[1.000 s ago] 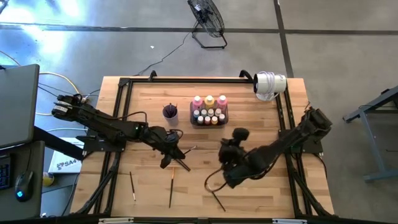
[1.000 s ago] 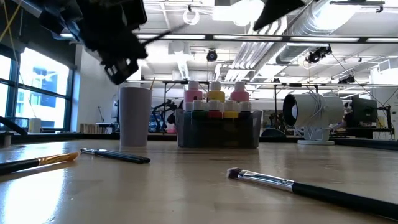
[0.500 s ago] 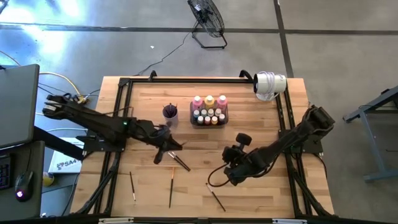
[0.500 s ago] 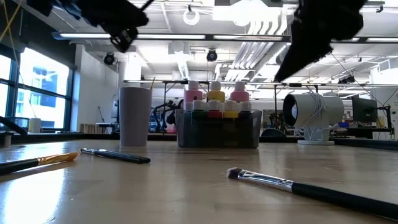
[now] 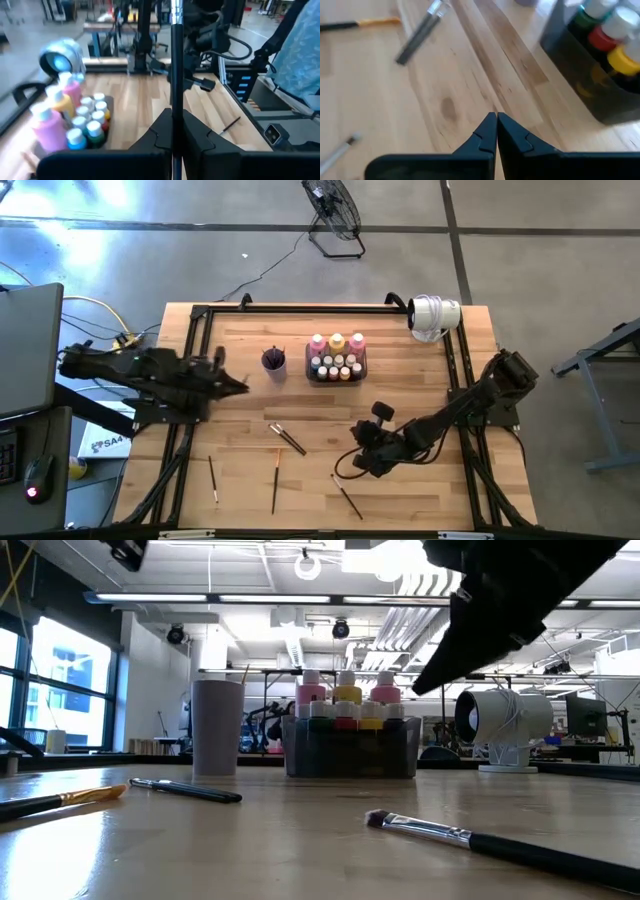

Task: Pick & Place Paint Supplies
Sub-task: Put the silver paint brush into the purple cup

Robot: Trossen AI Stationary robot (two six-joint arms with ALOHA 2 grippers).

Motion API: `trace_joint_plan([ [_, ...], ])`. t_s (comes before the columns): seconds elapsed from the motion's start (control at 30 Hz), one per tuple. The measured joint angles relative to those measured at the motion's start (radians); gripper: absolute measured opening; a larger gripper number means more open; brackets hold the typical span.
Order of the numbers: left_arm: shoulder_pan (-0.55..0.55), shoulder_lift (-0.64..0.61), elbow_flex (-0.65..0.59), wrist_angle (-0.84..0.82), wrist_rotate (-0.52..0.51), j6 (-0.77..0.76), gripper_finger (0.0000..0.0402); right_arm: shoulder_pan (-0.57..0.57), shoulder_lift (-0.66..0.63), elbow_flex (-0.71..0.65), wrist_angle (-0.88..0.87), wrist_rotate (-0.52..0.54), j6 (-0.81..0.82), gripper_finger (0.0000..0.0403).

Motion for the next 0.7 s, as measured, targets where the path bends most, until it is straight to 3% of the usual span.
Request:
trace_joint_plan([
  [0.17,0.000,-0.173,-0.039,-0.082,-0.013,0.053,0.0008,-0.034,0.000,0.000,0.175,-0.058,-0.147,0.0003],
  [0.3,0.000,-0.281,-0.141,-0.074,-0.031,0.048,0.0008,-0.087,0.000,0.000,0.383,-0.182,-0.329,0.0003],
  [0.53,0.000,-0.394,-0.355,0.112,-0.034,0.117,0.0008,-0.232,0.000,0.000,0.707,-0.445,-0.532,0.0003],
  [0.7,0.000,-0.407,-0.465,0.250,-0.036,0.127,0.0016,-0.342,0.000,0.000,0.888,-0.530,-0.557,0.0003],
])
